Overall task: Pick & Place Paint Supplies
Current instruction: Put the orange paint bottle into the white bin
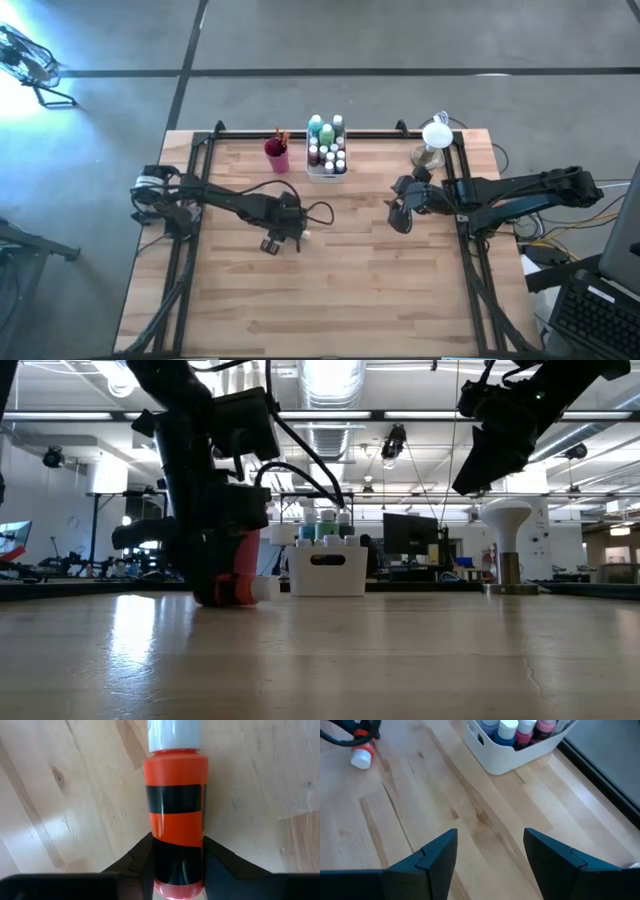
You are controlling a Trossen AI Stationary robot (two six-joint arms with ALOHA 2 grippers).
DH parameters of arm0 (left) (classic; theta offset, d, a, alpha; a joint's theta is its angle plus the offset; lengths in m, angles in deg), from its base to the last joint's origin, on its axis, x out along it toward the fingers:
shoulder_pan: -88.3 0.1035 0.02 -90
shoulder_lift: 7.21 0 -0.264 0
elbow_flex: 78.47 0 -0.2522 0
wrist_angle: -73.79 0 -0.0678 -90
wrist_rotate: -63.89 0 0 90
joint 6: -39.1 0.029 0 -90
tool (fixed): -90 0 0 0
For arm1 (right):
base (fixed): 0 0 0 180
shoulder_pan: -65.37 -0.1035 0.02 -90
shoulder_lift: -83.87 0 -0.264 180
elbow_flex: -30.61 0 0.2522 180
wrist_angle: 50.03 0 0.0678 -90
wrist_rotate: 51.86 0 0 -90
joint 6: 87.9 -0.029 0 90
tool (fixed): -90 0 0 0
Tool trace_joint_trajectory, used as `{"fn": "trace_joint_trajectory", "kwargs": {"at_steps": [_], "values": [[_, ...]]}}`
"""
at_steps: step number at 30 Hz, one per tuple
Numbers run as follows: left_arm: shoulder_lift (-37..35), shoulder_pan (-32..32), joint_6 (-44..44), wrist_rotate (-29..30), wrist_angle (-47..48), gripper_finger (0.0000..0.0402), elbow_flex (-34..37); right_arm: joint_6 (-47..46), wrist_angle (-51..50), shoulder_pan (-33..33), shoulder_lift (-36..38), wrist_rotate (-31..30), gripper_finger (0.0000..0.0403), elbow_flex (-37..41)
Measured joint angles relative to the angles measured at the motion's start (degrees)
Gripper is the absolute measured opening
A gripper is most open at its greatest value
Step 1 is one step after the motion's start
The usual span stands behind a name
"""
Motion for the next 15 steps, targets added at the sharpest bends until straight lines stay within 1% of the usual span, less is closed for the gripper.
{"fn": "trace_joint_trajectory", "kwargs": {"at_steps": [2, 5, 7, 11, 15], "values": [[-0.1, 0.0, -1.1, 0.0, 0.1, 0.0114, 0.0, 0.3, 0.3, 0.0, 0.0, 0.0, 0.0229, 0.0], [-0.5, 0.0, -4.3, -0.3, 0.5, 0.0114, -0.3, 0.3, 0.3, 0.0, 0.0, 0.0, 0.0235, 0.0], [-1.2, 0.0, -6.7, -2.0, 0.2, 0.0113, -0.9, 0.5, 0.4, 0.0, 0.0, 0.0, 0.024, 0.0], [-3.4, 0.0, -10.3, -6.7, -6.5, 0.0113, -1.3, 1.9, 2.1, -0.2, 0.0, 0.1, 0.0247, 0.0], [-5.3, 0.0, -13.5, -8.0, -13.4, 0.0113, -1.3, 5.3, 5.9, -1.3, 0.0, 0.8, 0.0251, 0.0]]}}
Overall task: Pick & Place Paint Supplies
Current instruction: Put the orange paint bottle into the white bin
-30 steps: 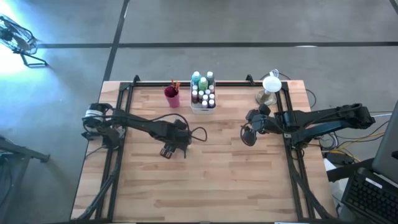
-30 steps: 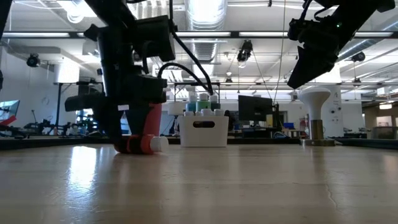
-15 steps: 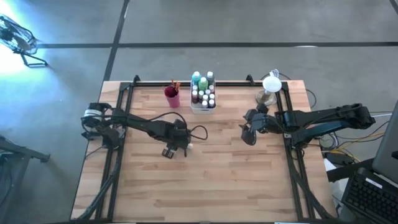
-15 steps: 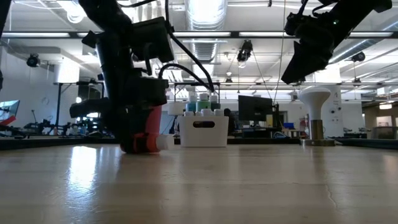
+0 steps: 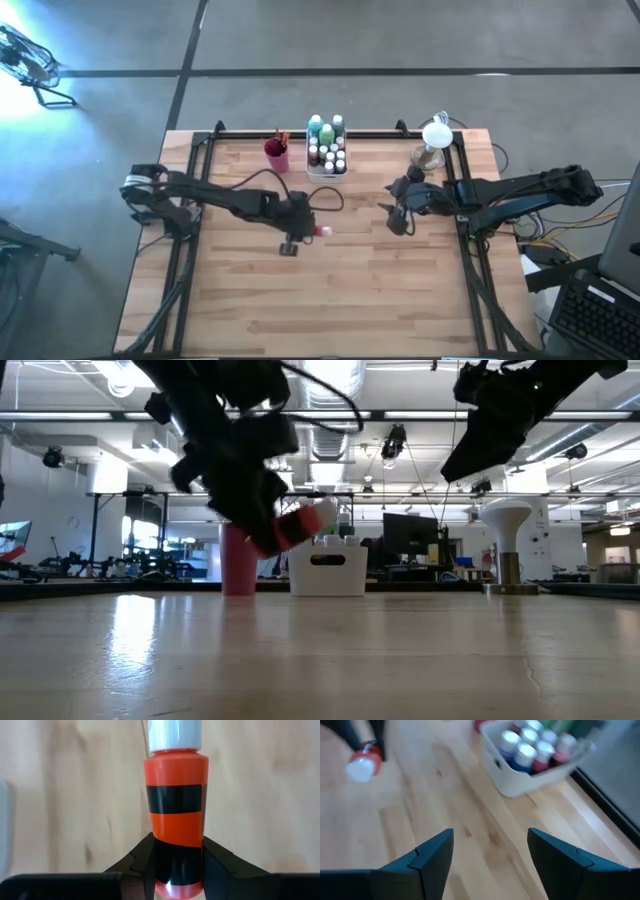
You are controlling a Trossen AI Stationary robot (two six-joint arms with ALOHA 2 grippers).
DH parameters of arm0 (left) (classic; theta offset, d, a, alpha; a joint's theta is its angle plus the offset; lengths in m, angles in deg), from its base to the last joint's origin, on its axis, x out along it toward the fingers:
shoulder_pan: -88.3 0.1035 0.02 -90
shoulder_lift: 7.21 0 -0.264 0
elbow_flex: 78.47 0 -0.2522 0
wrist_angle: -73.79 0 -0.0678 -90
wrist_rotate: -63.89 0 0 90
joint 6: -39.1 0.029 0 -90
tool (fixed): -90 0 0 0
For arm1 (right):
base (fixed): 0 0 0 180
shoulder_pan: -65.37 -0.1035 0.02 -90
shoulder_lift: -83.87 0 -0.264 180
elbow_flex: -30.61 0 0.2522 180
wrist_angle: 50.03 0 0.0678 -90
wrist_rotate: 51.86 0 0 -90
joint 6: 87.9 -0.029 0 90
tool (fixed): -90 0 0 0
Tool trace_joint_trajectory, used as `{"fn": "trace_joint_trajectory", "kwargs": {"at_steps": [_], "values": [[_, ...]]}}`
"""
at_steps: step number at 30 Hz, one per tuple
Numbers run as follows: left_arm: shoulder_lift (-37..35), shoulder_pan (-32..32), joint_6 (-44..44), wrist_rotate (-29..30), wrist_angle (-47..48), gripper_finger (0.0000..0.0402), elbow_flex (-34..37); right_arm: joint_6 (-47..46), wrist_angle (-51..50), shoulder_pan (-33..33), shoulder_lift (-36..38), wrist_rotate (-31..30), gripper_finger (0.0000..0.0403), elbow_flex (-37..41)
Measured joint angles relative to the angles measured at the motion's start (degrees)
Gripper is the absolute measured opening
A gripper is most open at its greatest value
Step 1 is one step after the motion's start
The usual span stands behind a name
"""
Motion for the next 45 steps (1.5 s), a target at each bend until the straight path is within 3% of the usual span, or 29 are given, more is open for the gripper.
{"fn": "trace_joint_trajectory", "kwargs": {"at_steps": [14, 20, 36, 45], "values": [[-2.2, 0.6, -1.2, 0.2, -24.8, 0.011, 1.1, 8.3, 9.7, -5.9, 0.0, 3.8, 0.0212, 0.0], [-2.0, 1.9, -2.4, 0.5, -37.5, 0.011, 3.0, 9.0, 12.7, -7.0, 0.0, 4.1, 0.0216, 0.0], [-1.9, 2.1, 0.0, 0.3, -55.9, 0.0109, 3.2, 14.7, 29.3, -7.0, 0.0, 4.0, 0.0247, 0.1], [-1.9, 2.4, 0.9, -0.6, -64.0, 0.0109, 3.2, 19.0, 41.6, -7.0, -2.7, 7.0, 0.0225, 0.2]]}}
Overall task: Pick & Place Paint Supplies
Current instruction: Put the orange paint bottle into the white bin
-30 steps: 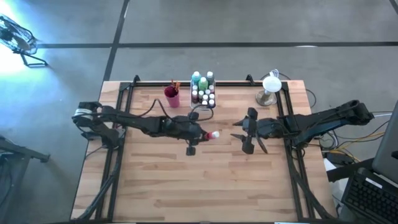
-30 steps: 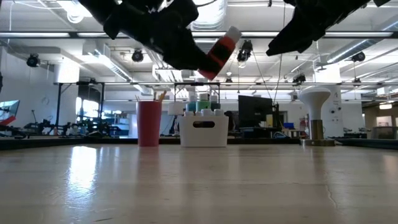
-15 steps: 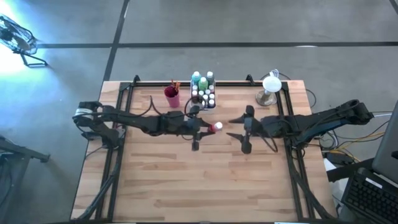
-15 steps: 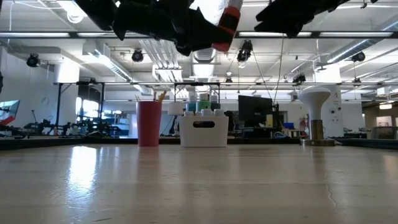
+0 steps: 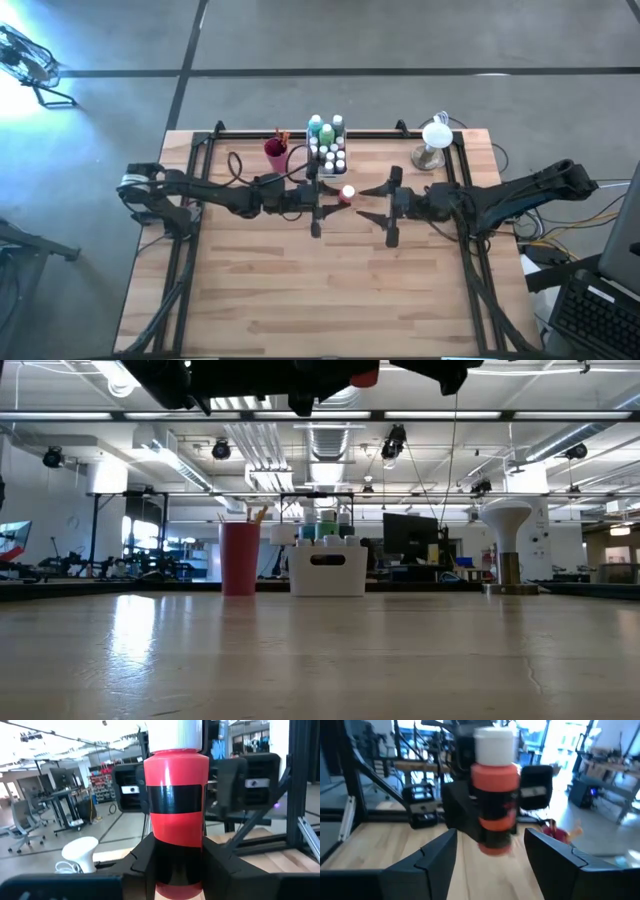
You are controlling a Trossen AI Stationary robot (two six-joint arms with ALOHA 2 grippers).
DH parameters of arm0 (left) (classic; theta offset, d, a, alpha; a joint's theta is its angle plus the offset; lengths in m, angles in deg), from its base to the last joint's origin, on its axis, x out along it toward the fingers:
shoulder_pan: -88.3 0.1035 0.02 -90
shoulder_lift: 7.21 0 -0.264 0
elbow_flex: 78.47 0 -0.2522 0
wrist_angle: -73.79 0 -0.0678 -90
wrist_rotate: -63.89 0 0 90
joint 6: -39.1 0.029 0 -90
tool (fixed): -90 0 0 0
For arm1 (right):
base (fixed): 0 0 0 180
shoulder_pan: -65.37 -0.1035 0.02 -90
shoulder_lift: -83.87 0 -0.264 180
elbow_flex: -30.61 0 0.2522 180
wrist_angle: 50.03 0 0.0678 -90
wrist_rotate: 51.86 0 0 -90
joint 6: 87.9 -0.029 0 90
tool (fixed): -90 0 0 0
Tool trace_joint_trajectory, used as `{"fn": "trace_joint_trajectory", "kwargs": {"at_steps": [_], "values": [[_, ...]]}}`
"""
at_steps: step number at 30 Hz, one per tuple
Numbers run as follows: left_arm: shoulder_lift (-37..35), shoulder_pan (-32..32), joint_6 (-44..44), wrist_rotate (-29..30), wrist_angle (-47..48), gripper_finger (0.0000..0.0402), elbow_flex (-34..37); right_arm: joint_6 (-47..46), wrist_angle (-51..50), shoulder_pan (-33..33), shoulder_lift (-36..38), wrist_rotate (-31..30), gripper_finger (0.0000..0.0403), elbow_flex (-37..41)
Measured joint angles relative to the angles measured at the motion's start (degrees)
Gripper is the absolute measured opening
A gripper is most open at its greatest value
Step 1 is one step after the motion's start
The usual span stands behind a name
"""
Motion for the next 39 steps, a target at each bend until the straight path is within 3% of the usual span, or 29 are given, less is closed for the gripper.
{"fn": "trace_joint_trajectory", "kwargs": {"at_steps": [10, 24, 39], "values": [[0.0, 0.1, -0.1, -1.4, -0.5, 0.0109, 0.0, 2.9, 11.2, 0.0, -6.3, 0.8, 0.0219, -0.5], [0.0, 0.1, -0.3, -2.8, 0.0, 0.0109, 0.0, 6.1, 14.5, 0.2, -12.5, -0.1, 0.0247, -4.2], [0.0, 0.1, -0.1, -3.3, 0.7, 0.0108, 0.0, 7.2, 15.0, 0.2, -12.9, -2.2, 0.0138, -4.5]]}}
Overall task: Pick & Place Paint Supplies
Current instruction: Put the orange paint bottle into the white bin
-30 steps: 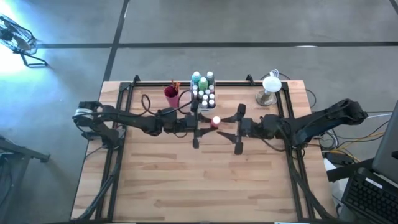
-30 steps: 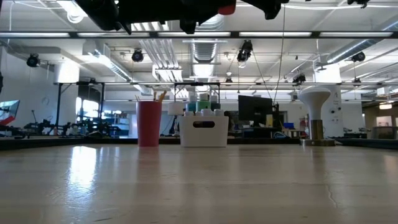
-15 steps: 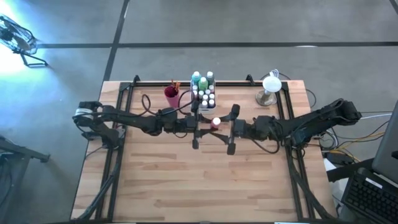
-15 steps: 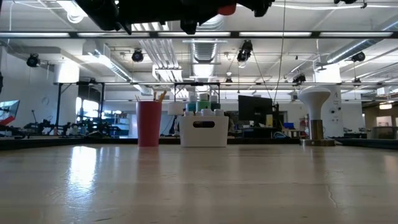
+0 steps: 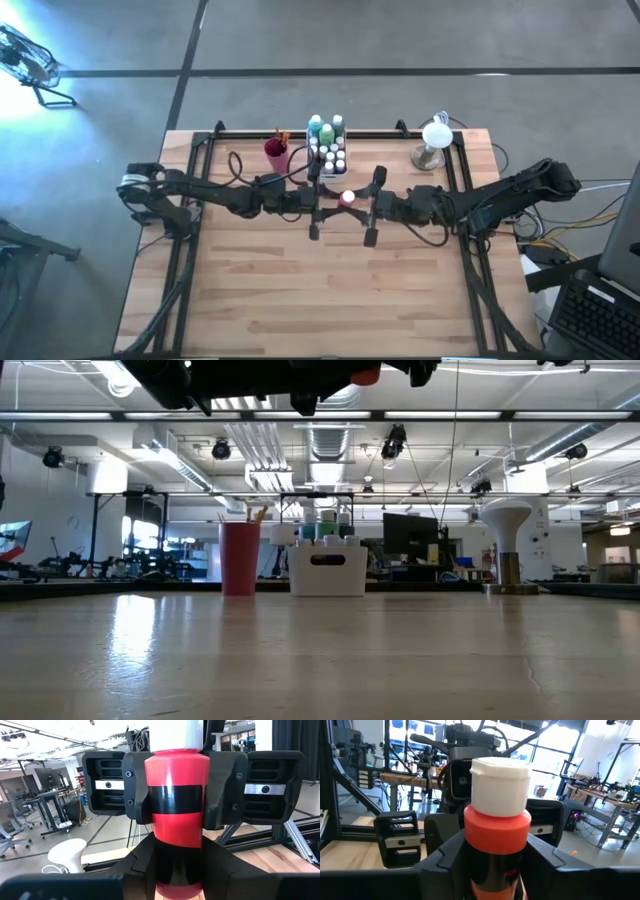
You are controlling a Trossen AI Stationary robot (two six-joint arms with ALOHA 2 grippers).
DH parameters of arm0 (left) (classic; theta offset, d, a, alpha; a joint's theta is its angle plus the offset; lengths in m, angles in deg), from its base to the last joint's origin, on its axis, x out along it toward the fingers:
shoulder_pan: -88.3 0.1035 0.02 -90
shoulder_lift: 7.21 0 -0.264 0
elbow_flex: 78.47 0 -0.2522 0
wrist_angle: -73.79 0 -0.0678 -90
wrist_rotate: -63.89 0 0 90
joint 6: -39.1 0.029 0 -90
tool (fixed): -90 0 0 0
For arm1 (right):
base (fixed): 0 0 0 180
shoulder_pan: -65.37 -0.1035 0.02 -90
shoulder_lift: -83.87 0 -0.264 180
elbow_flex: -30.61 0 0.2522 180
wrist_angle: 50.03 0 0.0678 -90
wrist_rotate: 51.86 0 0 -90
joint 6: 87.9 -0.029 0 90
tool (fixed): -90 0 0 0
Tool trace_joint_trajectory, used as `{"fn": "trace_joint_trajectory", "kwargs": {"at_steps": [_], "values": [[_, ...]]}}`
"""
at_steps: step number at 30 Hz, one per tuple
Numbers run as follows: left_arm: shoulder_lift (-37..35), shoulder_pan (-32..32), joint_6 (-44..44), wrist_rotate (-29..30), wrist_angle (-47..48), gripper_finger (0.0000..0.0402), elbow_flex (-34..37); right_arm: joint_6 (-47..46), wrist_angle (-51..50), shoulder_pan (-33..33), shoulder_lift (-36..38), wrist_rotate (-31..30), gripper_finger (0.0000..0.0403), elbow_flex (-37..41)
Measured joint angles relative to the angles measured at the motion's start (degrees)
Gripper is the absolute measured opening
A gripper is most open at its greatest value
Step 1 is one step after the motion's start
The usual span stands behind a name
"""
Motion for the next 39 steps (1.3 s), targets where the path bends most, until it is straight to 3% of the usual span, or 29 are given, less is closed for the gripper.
{"fn": "trace_joint_trajectory", "kwargs": {"at_steps": [4, 8, 13, 19, 27, 33, 39], "values": [[0.0, 0.0, 0.0, -0.4, -0.1, 0.0108, 0.0, 0.0, 0.0, 0.0, 0.1, 0.0, 0.0112, 0.0], [0.0, 0.1, 0.0, -0.7, 0.0, 0.011, 0.0, 0.0, 0.0, 0.0, 0.1, -0.1, 0.0113, 0.0], [0.0, 0.1, -0.1, -0.9, 1.0, 0.0151, -0.1, 0.1, -0.6, -0.1, 0.1, -2.5, 0.0126, 0.0], [-1.5, 0.1, -0.3, -0.4, 5.7, 0.0183, -0.1, -0.1, -6.0, -0.1, 1.9, -4.4, 0.011, 0.0], [-8.8, 0.1, 0.0, -0.4, 20.8, 0.0186, -0.9, -4.3, -19.1, 0.0, 6.5, -6.3, 0.0111, -0.1], [-14.4, 0.1, 0.0, 5.1, 39.6, 0.0187, -4.9, -7.1, -29.7, -0.1, 9.5, -6.1, 0.011, 0.0], [-15.2, 0.1, 0.1, 10.3, 50.8, 0.0188, -11.8, -9.0, -33.4, -0.1, 9.5, -5.7, 0.0109, 0.0]]}}
